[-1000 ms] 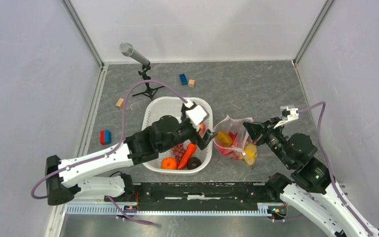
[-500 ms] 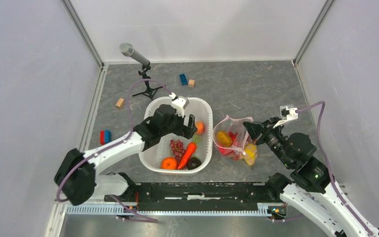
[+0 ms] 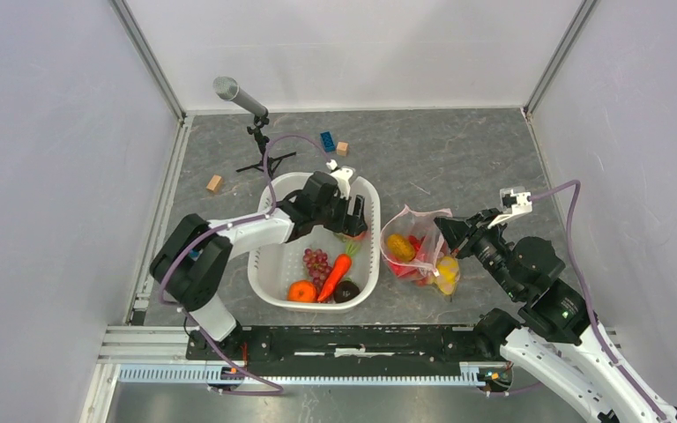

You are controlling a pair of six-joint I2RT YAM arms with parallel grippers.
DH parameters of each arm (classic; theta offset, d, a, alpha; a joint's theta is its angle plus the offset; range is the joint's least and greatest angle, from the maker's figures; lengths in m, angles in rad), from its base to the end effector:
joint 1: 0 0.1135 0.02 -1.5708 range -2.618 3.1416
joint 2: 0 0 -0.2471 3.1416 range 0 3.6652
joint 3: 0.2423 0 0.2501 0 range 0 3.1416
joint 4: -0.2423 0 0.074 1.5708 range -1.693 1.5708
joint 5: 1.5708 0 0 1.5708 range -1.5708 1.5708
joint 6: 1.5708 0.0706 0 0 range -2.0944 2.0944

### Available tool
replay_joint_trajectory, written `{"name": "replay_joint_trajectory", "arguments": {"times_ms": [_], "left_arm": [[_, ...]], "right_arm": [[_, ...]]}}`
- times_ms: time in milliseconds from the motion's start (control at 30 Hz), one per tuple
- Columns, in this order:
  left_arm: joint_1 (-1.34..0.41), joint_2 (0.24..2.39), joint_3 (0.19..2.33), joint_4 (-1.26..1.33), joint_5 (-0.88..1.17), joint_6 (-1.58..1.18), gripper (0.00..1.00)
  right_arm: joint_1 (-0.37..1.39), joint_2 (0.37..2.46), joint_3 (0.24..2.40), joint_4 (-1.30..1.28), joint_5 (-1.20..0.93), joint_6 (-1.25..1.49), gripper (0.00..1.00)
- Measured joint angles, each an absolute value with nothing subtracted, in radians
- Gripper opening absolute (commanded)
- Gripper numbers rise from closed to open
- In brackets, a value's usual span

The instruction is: Place the food in the zip-top bag and seal the zipper

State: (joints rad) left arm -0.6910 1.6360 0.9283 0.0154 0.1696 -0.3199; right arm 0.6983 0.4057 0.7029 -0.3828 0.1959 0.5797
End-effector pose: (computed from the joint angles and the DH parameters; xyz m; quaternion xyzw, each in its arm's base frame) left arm 0.2776 -0.2451 0.1562 0.2018 0.8797 -0.2722 0.3336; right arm 0.1239 0.0861 0.3273 0.0226 0.7358 0.3435 0.5832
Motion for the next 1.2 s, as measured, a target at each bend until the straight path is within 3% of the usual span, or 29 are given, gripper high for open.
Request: {"name": "replay_joint_trajectory", "arguments": {"times_ms": [233, 367, 867, 1033, 1200], "left_arm": [[-0.690, 1.708, 0.935, 0.010, 0.167, -0.321, 0.61], [-0.690, 1.686, 0.920, 0.007, 0.155, -0.320, 0.56], [-0.700, 1.102, 0.872, -0.062, 0.152, -0.323, 0.54], [-0.824, 0.979, 0.888, -0.046, 0.206, -0.306, 0.55], [-0.993, 1.016, 0.955, -0.032, 0.231, -0.228, 0.56]], "right_arm": [[0.698, 0.406, 0.703, -0.383, 0.197, 0.579, 0.04], [0.698, 0.410, 0.703, -0.383, 0.197, 0.579, 0.04], [0.698, 0.411, 0.703, -0.381, 0.197, 0.580, 0.03], [0.698, 0.424, 0.702, -0.368, 0.192, 0.583, 0.03], [0.698, 0.434, 0.702, -0.360, 0.177, 0.588, 0.03]]}}
